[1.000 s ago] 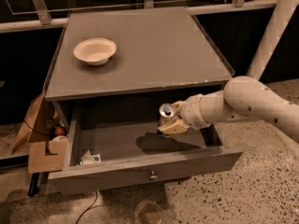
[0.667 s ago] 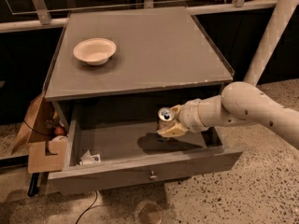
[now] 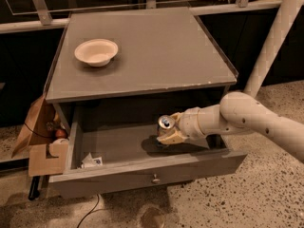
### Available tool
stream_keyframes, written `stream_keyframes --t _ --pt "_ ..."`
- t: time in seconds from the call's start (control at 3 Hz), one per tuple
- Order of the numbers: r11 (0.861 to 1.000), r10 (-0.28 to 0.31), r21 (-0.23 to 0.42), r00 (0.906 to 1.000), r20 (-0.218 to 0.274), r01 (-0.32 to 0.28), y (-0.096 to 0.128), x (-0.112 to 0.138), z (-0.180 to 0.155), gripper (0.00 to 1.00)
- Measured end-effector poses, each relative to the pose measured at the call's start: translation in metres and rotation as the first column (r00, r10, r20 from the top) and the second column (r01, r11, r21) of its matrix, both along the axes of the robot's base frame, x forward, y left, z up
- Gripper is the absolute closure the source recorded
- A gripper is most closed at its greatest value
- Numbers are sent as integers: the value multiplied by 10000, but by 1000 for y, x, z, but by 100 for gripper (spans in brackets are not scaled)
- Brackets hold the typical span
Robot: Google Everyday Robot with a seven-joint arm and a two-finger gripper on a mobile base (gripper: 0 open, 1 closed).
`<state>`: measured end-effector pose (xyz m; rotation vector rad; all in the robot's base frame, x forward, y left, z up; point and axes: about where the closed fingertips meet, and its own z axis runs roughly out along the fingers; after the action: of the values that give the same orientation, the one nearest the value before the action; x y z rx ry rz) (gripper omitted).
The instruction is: Place redbull can into top drawer
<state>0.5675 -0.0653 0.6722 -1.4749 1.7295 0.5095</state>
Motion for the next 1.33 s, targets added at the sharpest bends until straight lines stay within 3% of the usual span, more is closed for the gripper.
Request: stream_keyframes --t 0.67,1.33 --pt "10000 24 -84 9997 -238 -26 -1 0 -24 100" --pt "10000 25 -84 9997 -239 -27 -1 0 -24 58"
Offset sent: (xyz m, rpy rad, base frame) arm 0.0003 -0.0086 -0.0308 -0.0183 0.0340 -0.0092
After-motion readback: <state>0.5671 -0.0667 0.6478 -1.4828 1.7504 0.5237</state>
